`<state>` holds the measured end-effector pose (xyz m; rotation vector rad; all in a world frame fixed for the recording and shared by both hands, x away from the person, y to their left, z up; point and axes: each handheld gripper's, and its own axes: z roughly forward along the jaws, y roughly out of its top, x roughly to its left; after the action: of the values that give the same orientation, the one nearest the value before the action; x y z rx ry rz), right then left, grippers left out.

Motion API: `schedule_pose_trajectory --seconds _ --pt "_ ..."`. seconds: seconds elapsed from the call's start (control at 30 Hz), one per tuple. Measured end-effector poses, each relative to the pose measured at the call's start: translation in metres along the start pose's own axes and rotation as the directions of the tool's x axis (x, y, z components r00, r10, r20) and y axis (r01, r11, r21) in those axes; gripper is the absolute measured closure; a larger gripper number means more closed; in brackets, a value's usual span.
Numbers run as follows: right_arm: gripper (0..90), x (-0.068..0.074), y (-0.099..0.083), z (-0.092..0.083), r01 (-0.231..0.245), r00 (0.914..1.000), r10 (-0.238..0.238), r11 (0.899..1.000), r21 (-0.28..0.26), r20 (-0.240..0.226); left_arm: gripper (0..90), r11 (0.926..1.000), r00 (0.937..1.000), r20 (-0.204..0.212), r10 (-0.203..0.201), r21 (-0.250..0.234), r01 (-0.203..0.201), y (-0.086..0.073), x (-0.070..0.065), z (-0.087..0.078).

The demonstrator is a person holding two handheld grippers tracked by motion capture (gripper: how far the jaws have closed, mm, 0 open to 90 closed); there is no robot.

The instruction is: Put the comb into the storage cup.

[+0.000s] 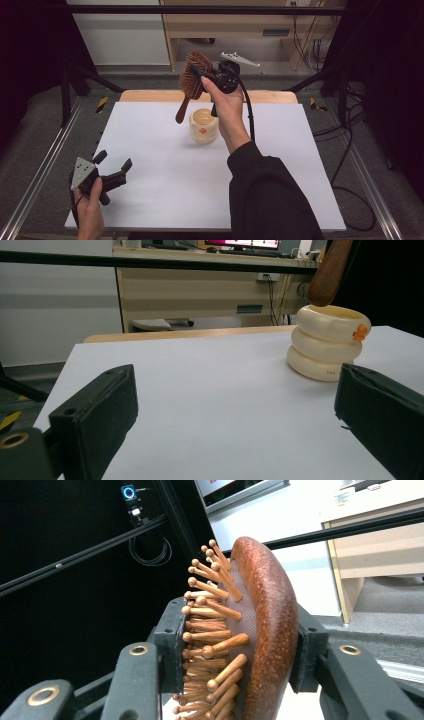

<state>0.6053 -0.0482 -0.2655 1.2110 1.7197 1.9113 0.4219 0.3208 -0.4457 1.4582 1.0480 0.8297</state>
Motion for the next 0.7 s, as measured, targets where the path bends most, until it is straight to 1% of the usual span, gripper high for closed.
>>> schedule_pose_trajectory --seconds 0.13,0.2,0.27,0.4,0.5,0.57,0.7 --pt "52.2 -0.003 0.003 -0.002 -0.001 1.0000 0.001 1.000 -0.008 0.007 3.8 1.0000 1.0000 -0.001 0.003 0.002 -0.003 0.000 0.000 0.000" --pt "52.2 -0.005 0.004 -0.003 -0.009 0.9999 0.010 1.000 -0.010 0.008 3.8 1.0000 1.0000 -0.002 0.004 0.000 -0.004 0.000 0.000 0.000" --pt "52.2 -0.006 0.005 -0.003 -0.005 0.9998 0.005 1.000 -0.012 0.017 3.8 1.0000 0.9999 -0.007 0.007 -0.003 -0.007 0.000 0.000 0.000" --pt "52.2 -0.009 0.007 -0.006 -0.004 0.9996 0.005 1.000 -0.021 0.028 3.7 1.0000 1.0000 0.002 -0.004 0.001 0.004 0.000 0.000 0.001" --pt "52.2 -0.011 0.008 -0.011 0.009 0.9993 -0.008 0.999 -0.031 0.038 3.7 0.9999 0.9999 0.007 -0.010 -0.002 0.010 0.000 0.000 0.001" --pt "52.2 -0.012 0.009 -0.014 0.001 0.9992 0.000 0.999 -0.040 0.040 3.6 1.0000 0.9999 0.008 -0.009 -0.002 0.009 0.000 0.000 0.001" --pt "52.2 -0.014 0.012 -0.018 0.003 0.9988 0.000 0.999 -0.051 0.048 3.6 0.9999 0.9999 0.006 -0.015 -0.003 0.015 0.000 0.000 0.001"
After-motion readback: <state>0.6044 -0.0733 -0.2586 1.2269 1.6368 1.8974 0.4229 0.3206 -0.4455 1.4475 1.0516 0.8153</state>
